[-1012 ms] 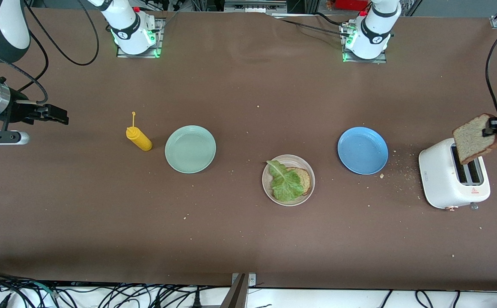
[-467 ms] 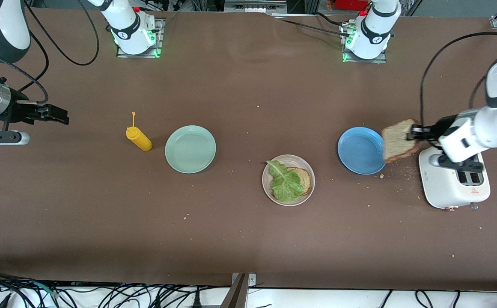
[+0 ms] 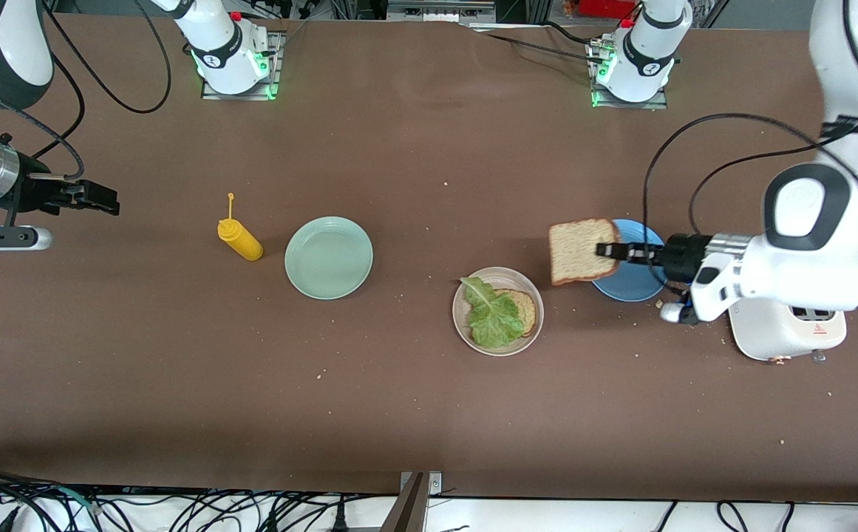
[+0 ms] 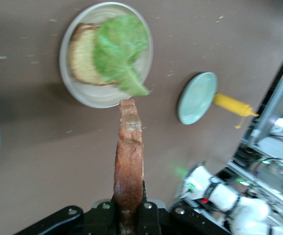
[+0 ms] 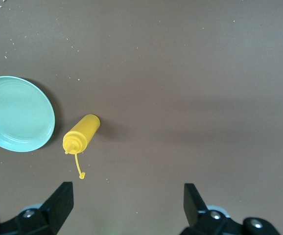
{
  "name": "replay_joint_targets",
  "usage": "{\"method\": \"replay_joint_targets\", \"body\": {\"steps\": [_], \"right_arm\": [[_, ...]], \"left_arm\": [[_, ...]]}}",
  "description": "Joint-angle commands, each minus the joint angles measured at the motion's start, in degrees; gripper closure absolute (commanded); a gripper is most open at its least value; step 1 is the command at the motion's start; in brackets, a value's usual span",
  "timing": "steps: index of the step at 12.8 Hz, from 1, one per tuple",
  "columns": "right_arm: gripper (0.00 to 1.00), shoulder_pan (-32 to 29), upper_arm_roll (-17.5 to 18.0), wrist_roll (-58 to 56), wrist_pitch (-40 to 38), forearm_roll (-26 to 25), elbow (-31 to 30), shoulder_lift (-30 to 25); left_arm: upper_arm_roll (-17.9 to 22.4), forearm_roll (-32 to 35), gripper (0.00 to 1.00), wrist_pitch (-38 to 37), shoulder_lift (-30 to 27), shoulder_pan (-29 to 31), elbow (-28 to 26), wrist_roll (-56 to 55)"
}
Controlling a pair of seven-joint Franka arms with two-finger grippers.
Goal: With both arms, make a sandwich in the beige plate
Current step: 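Carry the bread slice with the left gripper over the beige plate, then lower the bread onto the lettuce and open the left gripper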
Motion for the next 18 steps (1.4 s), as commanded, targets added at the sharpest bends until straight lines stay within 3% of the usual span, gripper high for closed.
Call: {"method": "replay_joint_targets", "body": {"steps": [1, 4, 10, 11, 12, 14, 18], "right_arm": [[0.00, -0.2, 0.3, 0.2, 0.0, 0.9, -0.5, -0.5], [0.00, -0.2, 0.3, 0.2, -0.1, 0.9, -0.5, -0.5], [0.00, -0.2, 0.3, 0.2, 0.0, 0.9, -0.5, -0.5], [0.00, -0.2, 0.3, 0.2, 0.0, 0.9, -0.5, -0.5], [0.00, -0.2, 0.3, 0.2, 0.0, 0.9, -0.5, -0.5], [0.00, -0.2, 0.3, 0.2, 0.1, 0.9, -0.5, -0.5], [0.00, -0.2, 0.3, 0.2, -0.1, 0.9, -0.6, -0.5]], "left_arm": [[0.0, -6.1, 1.00, 6.3, 5.3, -5.2, 2.1, 1.8], [0.1, -12.2, 1.00, 14.4, 11.0, -8.8, 1.9, 11.3], [0.4, -12.5, 1.00, 15.0, 17.5, -8.0, 1.9, 25.7], [0.4, -12.5, 0.95, 15.5, 17.6, -8.0, 1.9, 26.2], [0.4, -12.5, 0.81, 16.1, 17.6, -8.1, 1.9, 26.2], [0.6, -12.2, 0.01, 18.5, 17.6, -8.0, 2.0, 27.7], [1.5, -12.3, 0.00, 18.6, 17.5, -6.5, 2.1, 35.6]]}}
